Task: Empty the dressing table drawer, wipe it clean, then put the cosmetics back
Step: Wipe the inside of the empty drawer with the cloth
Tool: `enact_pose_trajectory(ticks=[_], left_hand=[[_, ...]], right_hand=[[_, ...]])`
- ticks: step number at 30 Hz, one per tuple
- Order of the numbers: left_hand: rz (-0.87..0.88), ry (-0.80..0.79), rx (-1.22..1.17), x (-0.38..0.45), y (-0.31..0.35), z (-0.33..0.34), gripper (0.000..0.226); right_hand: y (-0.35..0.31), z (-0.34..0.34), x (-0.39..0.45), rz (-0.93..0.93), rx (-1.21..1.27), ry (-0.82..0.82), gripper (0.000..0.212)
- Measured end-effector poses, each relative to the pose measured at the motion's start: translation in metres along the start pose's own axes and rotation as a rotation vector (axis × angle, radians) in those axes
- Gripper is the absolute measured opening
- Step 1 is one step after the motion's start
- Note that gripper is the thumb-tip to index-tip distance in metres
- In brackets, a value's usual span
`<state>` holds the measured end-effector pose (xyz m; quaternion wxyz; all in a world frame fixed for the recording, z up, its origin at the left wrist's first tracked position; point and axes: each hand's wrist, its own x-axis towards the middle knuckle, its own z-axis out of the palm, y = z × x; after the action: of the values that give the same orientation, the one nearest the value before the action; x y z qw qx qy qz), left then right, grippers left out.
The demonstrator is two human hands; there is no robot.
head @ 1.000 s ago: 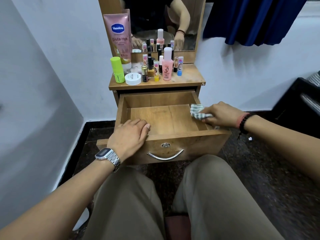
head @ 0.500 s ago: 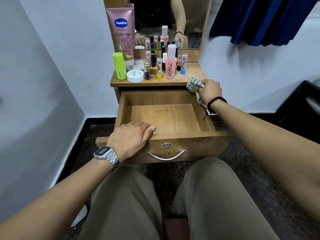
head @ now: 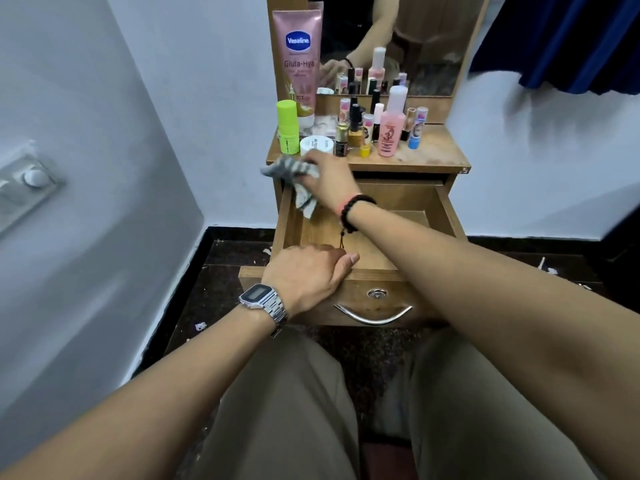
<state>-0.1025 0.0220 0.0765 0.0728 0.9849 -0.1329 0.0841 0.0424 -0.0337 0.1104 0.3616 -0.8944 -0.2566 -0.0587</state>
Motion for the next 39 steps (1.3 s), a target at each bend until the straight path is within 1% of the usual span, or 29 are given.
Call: enact_pose_trajectory(ticks=[2,3,4,6,8,10,11,12,13,14,15,17,19,20,22,24,26,29,33,37,39], left_hand=[[-0.004,0.012,0.007,0.0,0.0,0.0,0.047],[0.0,0.029,0.015,-0.001,-0.001,0.001,0.046],[0.013,0.061,0.014,-0.002,-0.002,0.001,0.044],[0.074,0.194,-0.026,-0.005,-0.004,-0.001,0.04],[0.107,0.368,-0.099,-0.006,-0.005,-0.009,0.039],[0.06,0.52,-0.19,-0.002,-0.007,-0.025,0.039],[0.01,0.577,-0.23,0.0,-0.009,-0.034,0.039],[-0.051,0.619,-0.27,0.002,-0.01,-0.043,0.038],[-0.109,0.648,-0.317,0.004,-0.013,-0.05,0.038],[-0.148,0.659,-0.381,0.005,-0.017,-0.056,0.037],[-0.169,0.652,-0.472,0.005,-0.02,-0.061,0.036],[-0.172,0.577,-0.672,0.003,-0.026,-0.065,0.034],[-0.166,0.388,-0.745,-0.002,-0.033,-0.064,0.03],[-0.166,0.271,-0.73,-0.006,-0.037,-0.061,0.027],[-0.147,0.064,-0.609,-0.011,-0.043,-0.052,0.026],[-0.106,-0.093,-0.493,-0.015,-0.043,-0.045,0.029],[-0.061,-0.198,-0.423,-0.017,-0.038,-0.041,0.03],[0.004,-0.27,-0.326,-0.016,-0.033,-0.039,0.031],[0.021,-0.276,-0.284,-0.015,-0.034,-0.041,0.029],[0.008,-0.276,-0.279,-0.016,-0.037,-0.041,0.027],[0.014,-0.31,-0.255,-0.017,-0.033,-0.039,0.032]], right_hand=[[-0.007,0.02,-0.001,-0.061,-0.149,-0.231,0.027],[-0.008,0.027,-0.005,-0.098,-0.232,-0.313,0.029],[-0.006,0.03,-0.008,-0.125,-0.265,-0.37,0.031],[-0.012,0.014,-0.021,-0.156,-0.306,-0.415,0.034],[-0.031,-0.018,-0.043,-0.15,-0.4,-0.52,0.039],[-0.063,-0.06,-0.074,-0.237,-0.523,-0.632,0.041],[-0.068,-0.071,-0.084,-0.277,-0.526,-0.68,0.038],[-0.061,-0.067,-0.089,-0.311,-0.501,-0.68,0.034],[-0.047,-0.057,-0.091,-0.299,-0.405,-0.658,0.03],[-0.036,-0.048,-0.092,-0.329,-0.366,-0.587,0.029],[-0.033,-0.046,-0.096,-0.367,-0.335,-0.551,0.029],[-0.028,-0.042,-0.106,-0.409,-0.231,-0.553,0.029],[-0.025,-0.047,-0.124,-0.509,-0.185,-0.599,0.044],[-0.019,-0.051,-0.132,-0.555,-0.178,-0.594,0.051],[0.0,-0.062,-0.144,-0.554,-0.219,-0.573,0.054],[0.023,-0.079,-0.155,-0.521,-0.239,-0.539,0.054],[0.044,-0.1,-0.169,-0.496,-0.27,-0.509,0.054],[0.07,-0.133,-0.186,-0.447,-0.302,-0.477,0.057],[0.098,-0.171,-0.202,-0.387,-0.334,-0.458,0.056],[0.101,-0.177,-0.206,-0.39,-0.348,-0.418,0.05],[0.091,-0.165,-0.2,-0.38,-0.306,-0.42,0.049]])
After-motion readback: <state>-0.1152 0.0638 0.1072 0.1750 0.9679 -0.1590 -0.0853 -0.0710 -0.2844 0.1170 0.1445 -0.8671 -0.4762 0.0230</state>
